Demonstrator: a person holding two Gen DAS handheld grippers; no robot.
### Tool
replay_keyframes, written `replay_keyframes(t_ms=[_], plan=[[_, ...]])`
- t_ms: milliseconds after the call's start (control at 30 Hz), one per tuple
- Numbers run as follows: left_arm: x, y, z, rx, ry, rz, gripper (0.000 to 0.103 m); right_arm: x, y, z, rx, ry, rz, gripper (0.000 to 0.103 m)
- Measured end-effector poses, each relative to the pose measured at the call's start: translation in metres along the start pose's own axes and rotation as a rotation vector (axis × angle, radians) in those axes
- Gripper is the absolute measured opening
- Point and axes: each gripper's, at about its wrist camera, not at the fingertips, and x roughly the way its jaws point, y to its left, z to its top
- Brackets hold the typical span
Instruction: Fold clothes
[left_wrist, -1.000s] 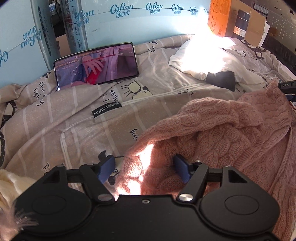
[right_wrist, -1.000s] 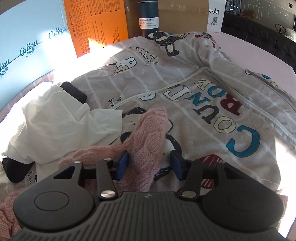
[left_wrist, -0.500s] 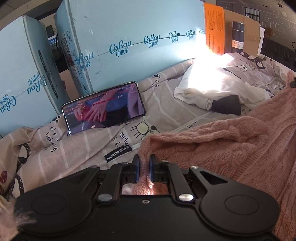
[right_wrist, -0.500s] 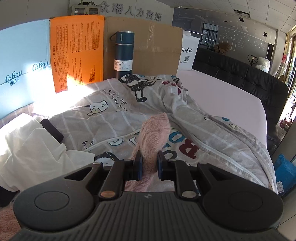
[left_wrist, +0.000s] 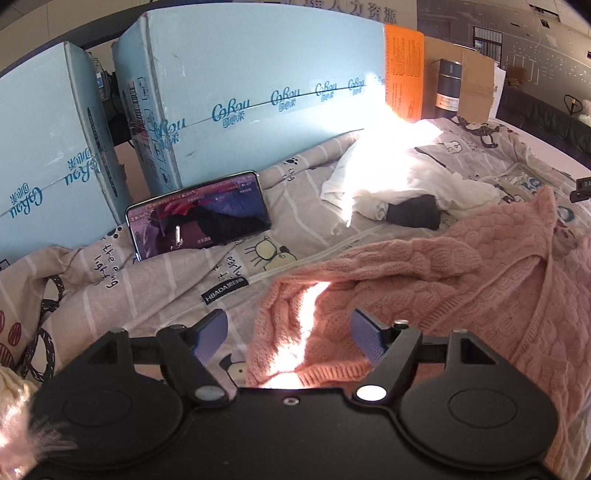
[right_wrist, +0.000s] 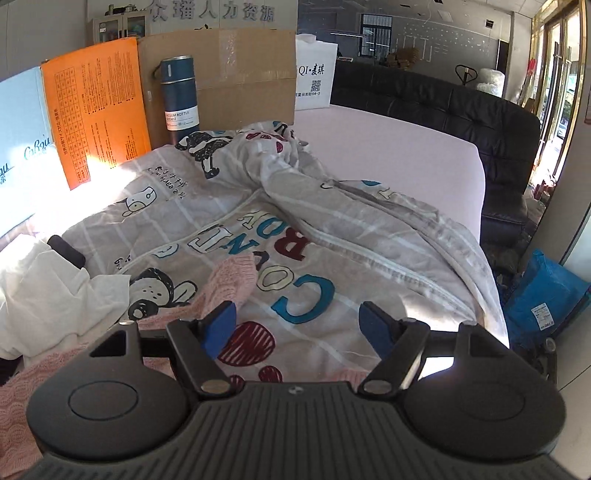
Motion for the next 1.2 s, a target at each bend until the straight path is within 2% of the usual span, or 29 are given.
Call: replay_keyframes(t_ms=[133, 233, 333, 400, 433, 467, 500, 533, 567, 667, 767, 833, 900, 1000, 1033, 1067, 1133, 1200], plan=[[-0.018, -0.014, -0.023, 0.004, 0.062, -0.073, 0.083, -0.018, -0.033, -0.019, 0.078, 0.063, 0.021, 0.071], [-0.023, -0.018, -0.037, 0.004, 0.109, -0.079, 0.083, -0.023, -0.050, -0.035, 0.144, 0.113, 0.024, 0.071], [-0.026, -0.013, -0.045, -0.045, 0.143, -0.075, 0.083, -0.020, -0.056, -0.046, 0.184, 0.154, 0.062, 0.071], [-0.030, -0.011, -0.047, -0.060, 0.144, -0.069, 0.083, -0.013, -0.051, -0.051, 0.183, 0.177, 0.080, 0.062], [-0.033, -0.010, -0.048, -0.060, 0.141, -0.063, 0.083, -0.010, -0.047, -0.053, 0.180, 0.193, 0.090, 0.049], [-0.034, -0.010, -0.049, -0.060, 0.140, -0.060, 0.083, -0.008, -0.042, -0.055, 0.168, 0.206, 0.100, 0.031], [-0.036, -0.010, -0.050, -0.061, 0.140, -0.058, 0.083, -0.008, -0.036, -0.057, 0.138, 0.201, 0.097, 0.023], [-0.037, -0.010, -0.051, -0.061, 0.141, -0.058, 0.083, -0.013, -0.033, -0.057, 0.116, 0.181, 0.078, 0.007], [-0.038, -0.009, -0.051, -0.060, 0.144, -0.058, 0.083, -0.019, -0.030, -0.058, 0.095, 0.160, 0.058, 0.005], [-0.036, -0.008, -0.057, -0.056, 0.169, -0.049, 0.083, -0.036, -0.032, -0.058, 0.083, 0.109, -0.012, 0.005], [-0.032, -0.006, -0.063, -0.052, 0.205, -0.035, 0.083, -0.028, -0.045, -0.061, 0.109, 0.150, -0.076, 0.005], [-0.031, -0.001, -0.068, -0.065, 0.224, -0.032, 0.083, -0.021, -0.048, -0.065, 0.115, 0.174, -0.072, 0.005], [-0.031, 0.005, -0.072, -0.091, 0.239, -0.038, 0.083, -0.024, -0.044, -0.067, 0.092, 0.161, -0.085, 0.007], [-0.031, 0.017, -0.076, -0.202, 0.248, -0.106, 0.083, -0.045, -0.034, -0.063, 0.068, 0.077, -0.129, 0.030], [-0.030, 0.021, -0.077, -0.249, 0.251, -0.141, 0.083, -0.052, -0.031, -0.062, 0.060, 0.049, -0.143, 0.045], [-0.030, 0.025, -0.079, -0.287, 0.252, -0.175, 0.082, -0.065, -0.024, -0.059, 0.034, -0.007, -0.125, 0.053], [-0.030, 0.024, -0.079, -0.300, 0.246, -0.197, 0.079, -0.085, -0.007, -0.055, -0.035, -0.063, -0.037, 0.053], [-0.030, 0.021, -0.078, -0.266, 0.254, -0.194, 0.034, -0.102, 0.015, -0.053, -0.125, -0.108, 0.040, 0.054]])
